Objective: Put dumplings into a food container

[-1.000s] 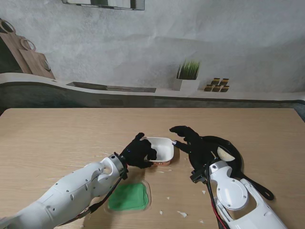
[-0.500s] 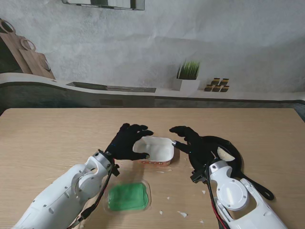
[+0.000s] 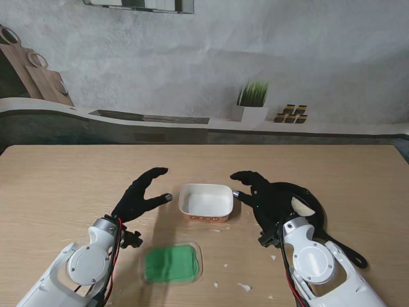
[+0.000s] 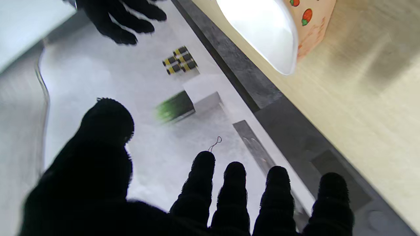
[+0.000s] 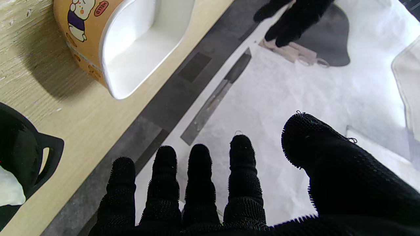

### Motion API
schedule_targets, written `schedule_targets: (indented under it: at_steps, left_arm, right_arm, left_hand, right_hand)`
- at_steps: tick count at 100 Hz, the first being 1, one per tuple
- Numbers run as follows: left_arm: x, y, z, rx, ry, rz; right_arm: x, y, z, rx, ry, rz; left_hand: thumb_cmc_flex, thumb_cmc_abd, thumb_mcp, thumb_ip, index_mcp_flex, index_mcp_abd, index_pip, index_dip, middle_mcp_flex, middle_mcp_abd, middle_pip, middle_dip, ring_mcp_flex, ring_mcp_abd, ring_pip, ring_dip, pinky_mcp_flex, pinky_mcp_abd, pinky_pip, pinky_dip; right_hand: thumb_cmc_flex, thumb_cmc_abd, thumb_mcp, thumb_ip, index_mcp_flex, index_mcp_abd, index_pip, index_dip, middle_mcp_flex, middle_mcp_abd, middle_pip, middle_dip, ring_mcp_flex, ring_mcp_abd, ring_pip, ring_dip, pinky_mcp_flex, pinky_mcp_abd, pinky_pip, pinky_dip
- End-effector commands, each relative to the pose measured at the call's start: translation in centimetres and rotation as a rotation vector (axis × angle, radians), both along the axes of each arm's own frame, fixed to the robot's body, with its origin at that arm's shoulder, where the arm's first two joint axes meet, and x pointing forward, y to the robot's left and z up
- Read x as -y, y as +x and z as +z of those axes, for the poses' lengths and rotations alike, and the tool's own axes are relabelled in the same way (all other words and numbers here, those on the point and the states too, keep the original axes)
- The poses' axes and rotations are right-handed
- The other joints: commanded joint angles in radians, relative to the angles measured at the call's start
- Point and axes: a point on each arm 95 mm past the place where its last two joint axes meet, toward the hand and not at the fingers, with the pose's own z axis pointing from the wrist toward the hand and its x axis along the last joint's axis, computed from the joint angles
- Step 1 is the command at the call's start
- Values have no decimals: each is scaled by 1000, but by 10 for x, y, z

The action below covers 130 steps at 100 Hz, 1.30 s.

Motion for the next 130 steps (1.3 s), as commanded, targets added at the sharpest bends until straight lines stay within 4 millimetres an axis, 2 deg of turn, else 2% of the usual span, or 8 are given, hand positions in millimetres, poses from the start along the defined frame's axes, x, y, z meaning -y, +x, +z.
schedule_targets:
  at_steps: [1,19,41,57,66,72,88,130]
  left_arm:
    - [2,-5,-8,-55,-38,29]
    - [3,-4,-12,-75,-61,30]
    - [2,0,-15,-81,-33,13]
    - [2,2,-17,-88,-8,7]
    - [1,2,-18,-82,11,4]
    - [1,2,-19,-80,17,3]
    - [1,2,-20,-83,25,0]
    - [-1,2,-18,-76,28,13]
  right_arm:
    - [-2,-3,-2,-3,2,5]
    - [14,-2,1,5,-56,-4]
    - [68,-5,4,51,-267,-44]
    - [100,-8,-1,33,-468,-83]
    - [110,-7,-3,17,-592,-101]
    - [113,-6,-5,21,-680,-118]
    - [111,-6,-7,6,-850,-130]
    - [78,-4,-13,-75,-1007,-175]
  left_hand:
    - [20,14,-29,38,7,6,-17,-14,-9,22,37,24,10,12,-21,-3,19,34,-17,-12]
    - [26,19,-28,38,16,10,-17,-15,-7,24,45,23,8,6,-30,-3,10,14,-17,-13]
    - [35,17,-24,39,31,11,-9,-11,-2,26,67,30,13,5,-30,4,-2,-7,-15,-8]
    - [45,17,-13,39,49,16,0,-7,9,29,78,35,19,5,-26,11,-11,-18,-14,-5]
    - [44,15,-10,38,54,20,3,-5,15,31,82,37,22,6,-23,15,-19,-22,-15,-3]
    - [44,12,-8,37,59,21,6,-3,21,34,84,38,25,8,-20,18,-22,-22,-16,-2]
    - [45,7,-1,37,63,26,7,-2,30,34,88,42,30,9,-14,24,-25,-22,-15,0]
    - [42,0,17,36,75,36,10,0,53,38,94,49,36,14,-3,36,-38,-23,-19,3]
  right_hand:
    - [-32,-28,-6,23,-1,-1,-4,6,-1,2,28,8,1,0,14,8,4,-5,-17,26]
    - [-22,-62,-7,26,-22,24,3,6,2,20,54,18,8,37,81,40,19,-3,8,52]
    - [-12,-105,-42,32,-14,106,21,17,53,37,127,50,34,80,211,102,56,5,48,98]
    - [74,-189,25,39,-7,180,59,47,58,55,212,83,52,118,333,160,82,-1,108,130]
    - [109,-224,85,30,27,209,85,71,98,82,268,103,120,159,383,183,102,21,240,98]
    - [127,-255,113,25,72,224,98,77,145,102,281,109,175,177,419,200,110,38,376,76]
    - [147,-318,152,4,150,241,113,75,232,133,283,119,283,203,503,239,119,61,737,-106]
    - [133,-378,188,-25,243,286,98,69,337,187,263,114,427,228,534,240,242,113,902,-152]
